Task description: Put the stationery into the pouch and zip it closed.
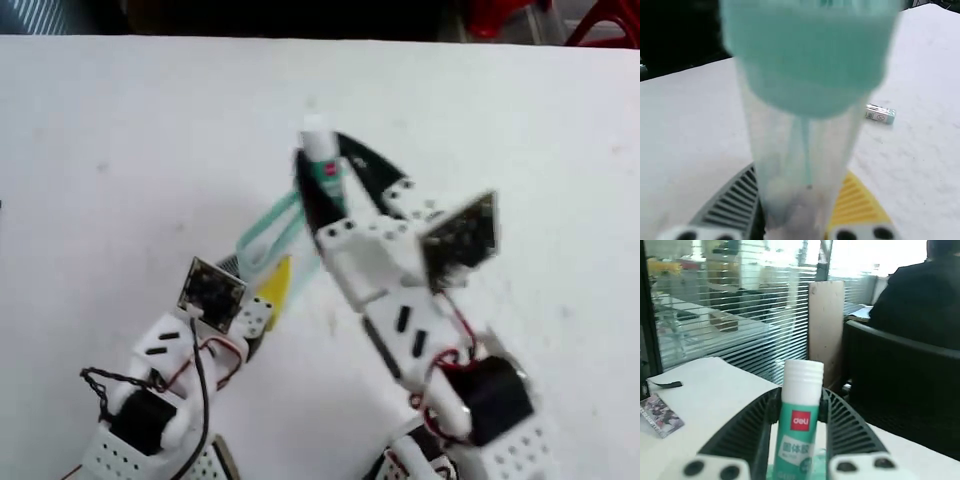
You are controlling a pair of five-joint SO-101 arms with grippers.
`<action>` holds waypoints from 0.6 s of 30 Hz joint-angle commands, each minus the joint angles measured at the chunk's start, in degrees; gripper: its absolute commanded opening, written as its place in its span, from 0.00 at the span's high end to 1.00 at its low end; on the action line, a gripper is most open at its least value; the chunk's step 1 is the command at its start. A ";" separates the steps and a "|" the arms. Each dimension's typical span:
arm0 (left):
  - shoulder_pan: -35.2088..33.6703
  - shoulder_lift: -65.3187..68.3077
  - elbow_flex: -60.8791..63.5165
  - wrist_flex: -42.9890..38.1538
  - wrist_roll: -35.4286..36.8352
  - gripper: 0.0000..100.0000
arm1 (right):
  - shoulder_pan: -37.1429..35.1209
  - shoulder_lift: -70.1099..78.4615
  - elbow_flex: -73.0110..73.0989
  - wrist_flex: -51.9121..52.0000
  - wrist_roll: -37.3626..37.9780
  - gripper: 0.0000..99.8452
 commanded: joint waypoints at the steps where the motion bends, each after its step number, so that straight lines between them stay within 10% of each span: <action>1: 0.57 -0.40 -3.25 -0.97 -0.70 0.98 | 10.77 -1.80 -4.84 10.86 -0.18 0.98; 8: 0.57 -0.40 -3.16 -0.97 -0.70 0.98 | 32.75 -3.47 6.95 18.33 -0.09 0.98; 18: 0.57 -0.40 -2.99 -0.97 -0.70 0.98 | 33.89 -13.32 40.79 -3.91 -0.70 0.98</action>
